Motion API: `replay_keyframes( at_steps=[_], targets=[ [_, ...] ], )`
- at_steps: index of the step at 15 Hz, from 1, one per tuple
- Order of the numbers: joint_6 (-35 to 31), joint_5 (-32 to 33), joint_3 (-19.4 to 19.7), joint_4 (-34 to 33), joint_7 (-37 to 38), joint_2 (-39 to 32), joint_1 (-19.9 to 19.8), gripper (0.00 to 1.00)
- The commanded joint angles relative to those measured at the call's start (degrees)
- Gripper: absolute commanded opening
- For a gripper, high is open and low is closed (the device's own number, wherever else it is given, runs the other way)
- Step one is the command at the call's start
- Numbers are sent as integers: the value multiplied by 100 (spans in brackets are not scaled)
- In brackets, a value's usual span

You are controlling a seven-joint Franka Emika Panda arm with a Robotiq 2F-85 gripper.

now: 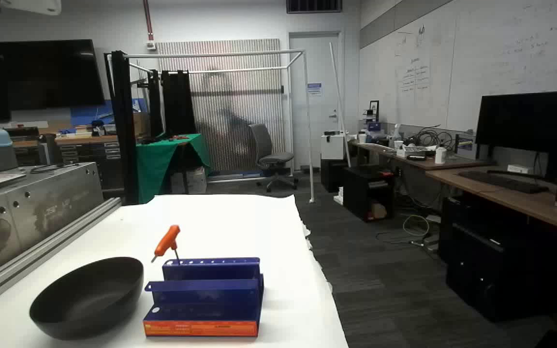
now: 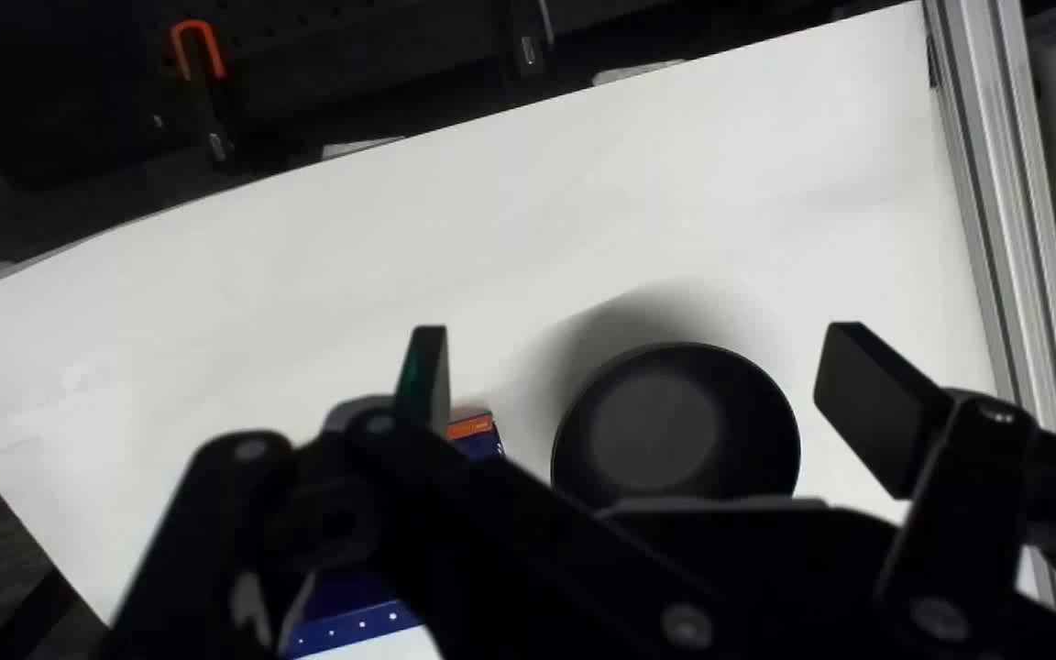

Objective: Remove the wrench from the tool box and put it inside the black bowl

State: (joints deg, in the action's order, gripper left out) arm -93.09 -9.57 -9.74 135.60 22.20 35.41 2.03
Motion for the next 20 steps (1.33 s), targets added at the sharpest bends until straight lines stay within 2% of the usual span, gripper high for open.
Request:
replay_keyframes(
  at_steps=[1, 4, 6, 13, 15, 20],
  targets=[
    [8, -6, -14, -36, -9, -3, -21, 100],
    [8, -6, -15, -74, -10, 26, -23, 100],
    [-399, 136, -81, -29, -46, -65, -56, 100],
    [-2263, 513, 402, -523, -243, -1895, -454, 100],
    [-2500, 507, 568, -744, -292, -2461, -496, 100],
    [-2564, 507, 808, -1207, -401, -3478, -425, 100]
  ],
)
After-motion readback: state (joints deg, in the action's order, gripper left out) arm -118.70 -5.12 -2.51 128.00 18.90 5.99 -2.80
